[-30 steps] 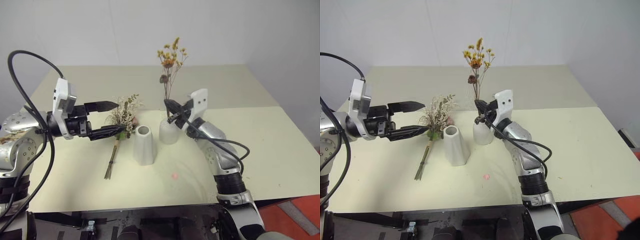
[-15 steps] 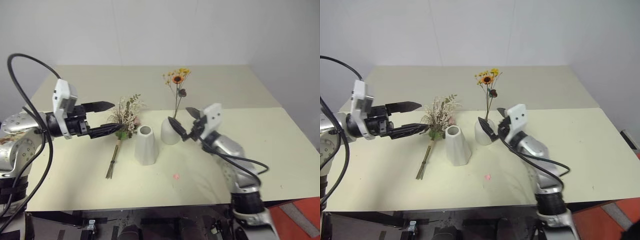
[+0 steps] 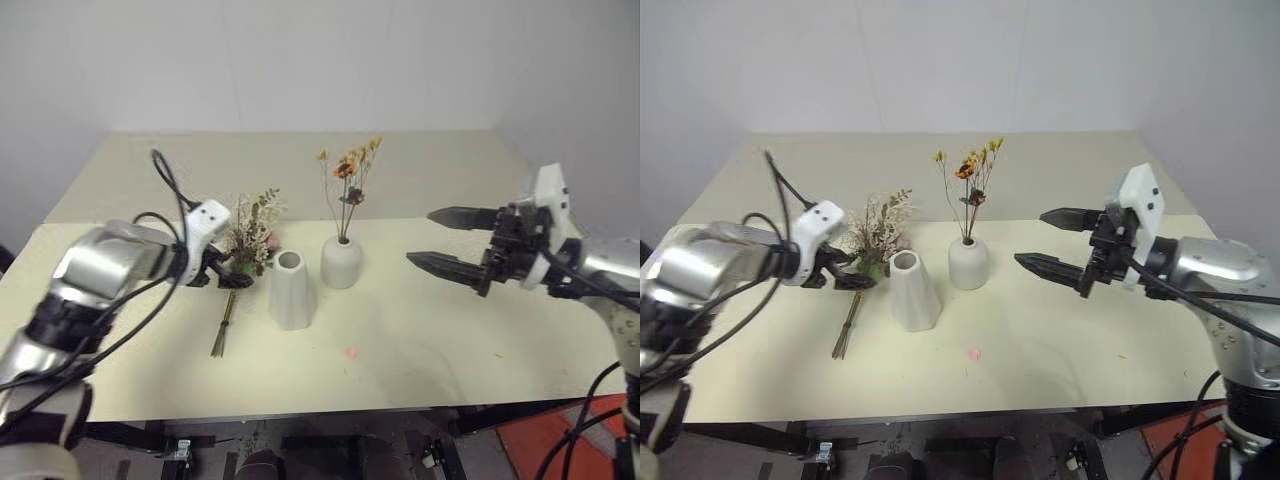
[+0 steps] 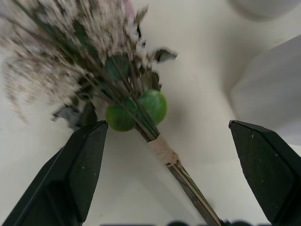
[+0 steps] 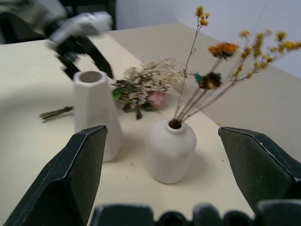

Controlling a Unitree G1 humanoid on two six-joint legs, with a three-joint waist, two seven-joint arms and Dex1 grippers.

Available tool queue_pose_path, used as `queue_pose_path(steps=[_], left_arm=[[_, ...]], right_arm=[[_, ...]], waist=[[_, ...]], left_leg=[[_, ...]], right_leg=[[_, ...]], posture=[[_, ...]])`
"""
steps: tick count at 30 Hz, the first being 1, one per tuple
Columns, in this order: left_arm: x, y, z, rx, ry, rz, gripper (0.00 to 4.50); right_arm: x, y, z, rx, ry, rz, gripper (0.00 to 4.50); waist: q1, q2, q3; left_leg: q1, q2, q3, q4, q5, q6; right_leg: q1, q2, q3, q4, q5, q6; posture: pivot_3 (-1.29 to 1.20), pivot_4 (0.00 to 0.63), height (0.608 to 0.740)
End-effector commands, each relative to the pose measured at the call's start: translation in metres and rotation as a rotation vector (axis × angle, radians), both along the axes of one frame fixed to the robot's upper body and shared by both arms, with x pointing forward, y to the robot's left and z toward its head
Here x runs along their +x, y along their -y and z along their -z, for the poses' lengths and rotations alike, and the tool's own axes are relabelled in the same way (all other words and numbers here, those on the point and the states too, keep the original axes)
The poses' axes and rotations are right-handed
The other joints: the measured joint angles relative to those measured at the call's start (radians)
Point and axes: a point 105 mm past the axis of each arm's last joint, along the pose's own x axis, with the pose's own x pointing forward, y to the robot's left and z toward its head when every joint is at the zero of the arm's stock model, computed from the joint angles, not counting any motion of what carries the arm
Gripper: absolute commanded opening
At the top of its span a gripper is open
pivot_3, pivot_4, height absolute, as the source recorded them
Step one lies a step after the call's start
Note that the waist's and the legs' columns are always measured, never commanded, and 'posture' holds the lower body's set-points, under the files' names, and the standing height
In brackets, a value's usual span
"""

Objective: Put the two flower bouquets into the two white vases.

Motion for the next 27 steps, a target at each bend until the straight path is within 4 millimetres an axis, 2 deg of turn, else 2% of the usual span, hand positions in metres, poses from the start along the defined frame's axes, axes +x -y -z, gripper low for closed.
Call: queue_pose_path(steps=[1,2,7,15,16,18,22,24,27], left_arm=[[0.013,-0.008,0.011,0.092,0.0,-0.073,4.5],[0.015,-0.007,0.014,0.093,-0.007,-0.076,4.5],[0.026,-0.005,0.021,0.093,0.021,-0.098,2.9],[0.039,-0.012,-0.007,0.034,0.147,-0.146,0.31],[0.041,-0.014,-0.012,0.026,0.167,-0.163,0.14],[0.044,-0.016,-0.026,-0.014,0.253,-0.172,0.15],[0.048,-0.016,-0.08,-0.257,0.589,-0.205,0.15],[0.039,-0.016,-0.113,-0.453,0.776,-0.206,0.15],[0.017,-0.013,-0.145,-0.716,0.888,-0.145,0.15]], right_arm=[[-0.019,-0.002,-0.015,-0.065,0.057,-0.077,4.48],[-0.022,-0.001,-0.017,-0.076,0.059,-0.089,4.48],[-0.033,0.003,-0.02,-0.088,0.027,-0.124,4.5],[-0.04,0.012,-0.001,-0.095,-0.069,-0.151,4.5],[-0.04,0.013,0.0,-0.104,-0.076,-0.157,4.5],[-0.04,0.015,0.003,-0.114,-0.081,-0.164,4.5],[-0.037,0.019,0.003,-0.11,-0.087,-0.157,4.5],[-0.036,0.019,0.003,-0.097,-0.089,-0.151,4.5],[-0.033,0.018,0.005,-0.081,-0.089,-0.145,4.5]], waist=[[-0.001,0.0,0.0],[-0.002,0.0,0.0],[0.013,0.0,0.0],[0.021,-0.001,0.0],[0.022,-0.001,0.0],[0.022,-0.001,0.0],[0.024,-0.001,0.001],[0.025,-0.001,0.001],[0.025,-0.002,0.001]], left_leg=[[0.0,0.0,0.0,0.0,0.0,0.0],[-0.001,0.0,0.0,0.0,0.0,0.0],[0.0,0.0,0.0,0.001,0.0,0.0],[-0.001,0.0,0.0,0.001,0.0,0.0],[-0.001,0.0,0.0,0.001,0.0,0.0],[-0.002,0.0,0.0,0.002,0.0,0.0],[-0.002,0.0,0.0,0.002,0.0,0.0],[-0.002,0.0,0.0,0.002,0.0,0.0],[-0.003,0.0,0.0,0.003,0.0,0.0]], right_leg=[[0.0,0.0,0.0,0.0,0.0,0.0],[-0.001,0.0,0.0,0.0,0.0,0.0],[0.0,-0.001,0.0,0.0,0.0,0.0],[0.0,-0.001,0.0,0.0,0.0,0.0],[-0.001,-0.001,0.0,0.0,0.0,0.0],[-0.001,-0.001,0.0,0.0,0.0,0.0],[-0.001,-0.002,0.0,0.0,0.0,0.0],[-0.001,-0.002,-0.001,0.0,0.0,0.0],[-0.001,-0.002,-0.001,0.0,0.001,0.0]], posture=[[0.0,0.15,0.74],[0.0,0.15,0.74],[0.0,0.15,0.74],[0.0,0.15,0.74],[0.0,0.15,0.74],[0.0,0.15,0.74],[0.0,0.15,0.74],[0.0,0.15,0.74],[0.0,0.15,0.74]])
